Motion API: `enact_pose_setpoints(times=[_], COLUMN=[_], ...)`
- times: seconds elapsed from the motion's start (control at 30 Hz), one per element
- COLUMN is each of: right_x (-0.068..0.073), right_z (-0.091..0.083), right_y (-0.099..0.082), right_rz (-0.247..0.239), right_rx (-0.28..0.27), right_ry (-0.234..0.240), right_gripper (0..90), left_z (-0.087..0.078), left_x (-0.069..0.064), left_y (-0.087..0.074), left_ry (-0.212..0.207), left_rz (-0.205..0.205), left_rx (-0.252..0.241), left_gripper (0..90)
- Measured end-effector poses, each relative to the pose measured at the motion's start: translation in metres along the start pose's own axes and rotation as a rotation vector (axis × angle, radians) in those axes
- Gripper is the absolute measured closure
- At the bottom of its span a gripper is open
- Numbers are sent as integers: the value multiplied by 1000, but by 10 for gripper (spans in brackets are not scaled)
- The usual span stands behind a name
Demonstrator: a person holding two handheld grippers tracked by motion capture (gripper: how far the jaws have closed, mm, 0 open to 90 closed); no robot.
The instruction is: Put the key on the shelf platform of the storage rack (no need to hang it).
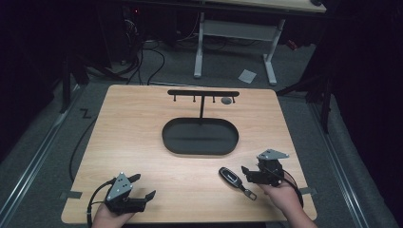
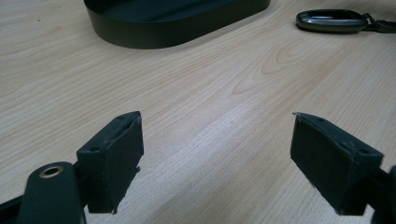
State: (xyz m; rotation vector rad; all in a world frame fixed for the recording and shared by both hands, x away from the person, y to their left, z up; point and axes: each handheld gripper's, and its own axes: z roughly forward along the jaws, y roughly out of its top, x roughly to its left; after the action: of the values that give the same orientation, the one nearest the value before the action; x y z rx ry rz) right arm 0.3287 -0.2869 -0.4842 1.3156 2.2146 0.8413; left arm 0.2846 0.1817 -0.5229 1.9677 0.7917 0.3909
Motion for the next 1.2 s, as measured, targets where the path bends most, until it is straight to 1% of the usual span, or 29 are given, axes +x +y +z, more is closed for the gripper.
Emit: enact_pose_setpoints(times=[0.1, 0.17, 0.2, 0.23, 0.3, 0.33, 0.47, 0.6, 0.7, 0.77, 0.97, 1.0, 1.07, 1.1, 1.13, 1.17, 1.2], right_x=[4, 7, 7, 12, 14, 19, 28, 34, 39, 40, 52, 52, 56, 58, 58, 58, 59], right_z=[0, 0, 0, 0, 0, 1, 3, 4, 5, 5, 11, 11, 13, 16, 17, 17, 18], right_y=[4, 6, 6, 9, 10, 13, 17, 23, 27, 28, 34, 34, 36, 38, 39, 39, 42], right_rz=[-40, -58, -58, -74, -83, -110, -163, -203, -218, -223, -275, -275, -285, -288, -285, -285, -286], right_rx=[44, 56, 56, 73, 73, 89, 129, 169, 193, 198, 257, 257, 285, 316, 326, 326, 354], right_ry=[5, 13, 13, 21, 26, 39, 52, 67, 81, 83, 111, 111, 121, 148, 157, 157, 164], right_gripper=[223, 223, 223, 223, 222, 221, 217, 216, 216, 216, 215, 215, 213, 207, 207, 207, 208], left_z=[0, 0, 0, 0, 0, 0, -1, -1, -1, -1, -2, -2, -2, -1, -1, -1, -1], left_x=[0, 0, 0, 0, 1, 0, 1, 2, 2, 2, 2, 2, 2, 2, 2, 2, 2], left_y=[0, 0, 0, 0, 0, 0, 0, 0, 1, 1, 0, 0, 1, 1, 1, 1, 1], left_ry=[-1, -1, -1, -1, -4, -4, -3, -3, -4, -5, -6, -5, -6, -6, -7, -7, -9], left_rz=[0, 0, 0, 0, 0, 1, -1, -4, -3, -3, -5, -5, -4, -2, 0, 0, 0], left_rx=[0, 1, 1, 0, 2, 2, -3, -6, -6, -6, -7, -7, -5, -5, -6, -6, -5], left_gripper=[180, 180, 180, 180, 180, 180, 180, 180, 180, 180, 180, 180, 180, 180, 180, 180, 180])
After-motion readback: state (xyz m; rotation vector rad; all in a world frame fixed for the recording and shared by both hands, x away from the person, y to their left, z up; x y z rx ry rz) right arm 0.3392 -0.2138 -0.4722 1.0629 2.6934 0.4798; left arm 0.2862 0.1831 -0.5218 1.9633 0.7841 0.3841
